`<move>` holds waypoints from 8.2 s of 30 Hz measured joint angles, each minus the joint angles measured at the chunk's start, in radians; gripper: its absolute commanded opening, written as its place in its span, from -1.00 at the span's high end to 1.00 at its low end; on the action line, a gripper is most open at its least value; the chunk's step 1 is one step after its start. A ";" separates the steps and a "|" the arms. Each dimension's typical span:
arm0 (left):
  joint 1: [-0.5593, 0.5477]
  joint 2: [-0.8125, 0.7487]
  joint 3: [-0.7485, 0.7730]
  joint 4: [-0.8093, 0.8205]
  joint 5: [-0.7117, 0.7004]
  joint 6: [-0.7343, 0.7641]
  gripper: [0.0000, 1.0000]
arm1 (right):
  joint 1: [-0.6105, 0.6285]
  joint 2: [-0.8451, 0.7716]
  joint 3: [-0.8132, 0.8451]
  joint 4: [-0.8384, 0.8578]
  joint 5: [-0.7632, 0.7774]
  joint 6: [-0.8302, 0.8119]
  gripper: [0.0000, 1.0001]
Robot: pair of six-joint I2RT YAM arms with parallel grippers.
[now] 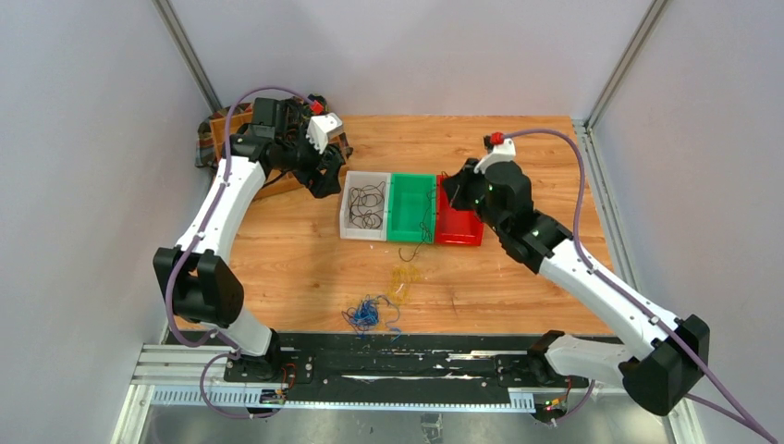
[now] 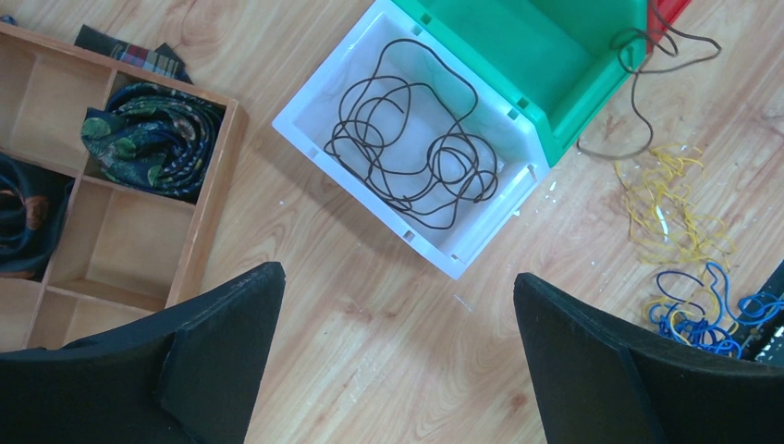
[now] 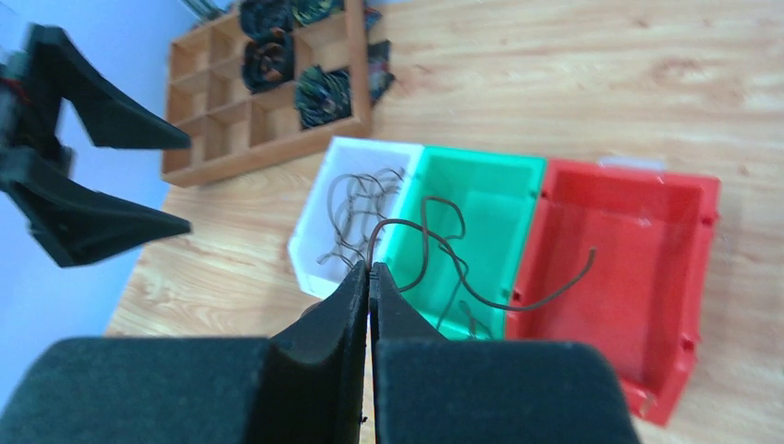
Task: Untangle the cables
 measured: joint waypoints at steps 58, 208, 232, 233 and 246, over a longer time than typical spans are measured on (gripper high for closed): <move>0.048 -0.347 -0.398 0.474 0.485 -0.505 -0.83 | -0.004 0.291 0.942 0.213 -0.411 0.030 0.99; 0.152 -0.348 -0.288 0.407 -0.114 -0.350 -0.99 | 0.197 1.065 0.677 -0.087 -0.179 -0.408 0.48; 0.156 -0.333 -0.230 0.199 0.101 -0.157 -0.94 | 0.162 0.655 0.539 -0.131 -0.128 -0.447 -0.58; 0.156 -0.334 -0.234 0.177 0.121 -0.138 -0.94 | 0.163 0.595 0.483 -0.124 -0.129 -0.441 -0.58; 0.150 -0.343 -0.259 0.085 0.158 -0.032 -0.93 | 0.545 0.246 -0.205 -0.045 -0.152 -0.415 -0.69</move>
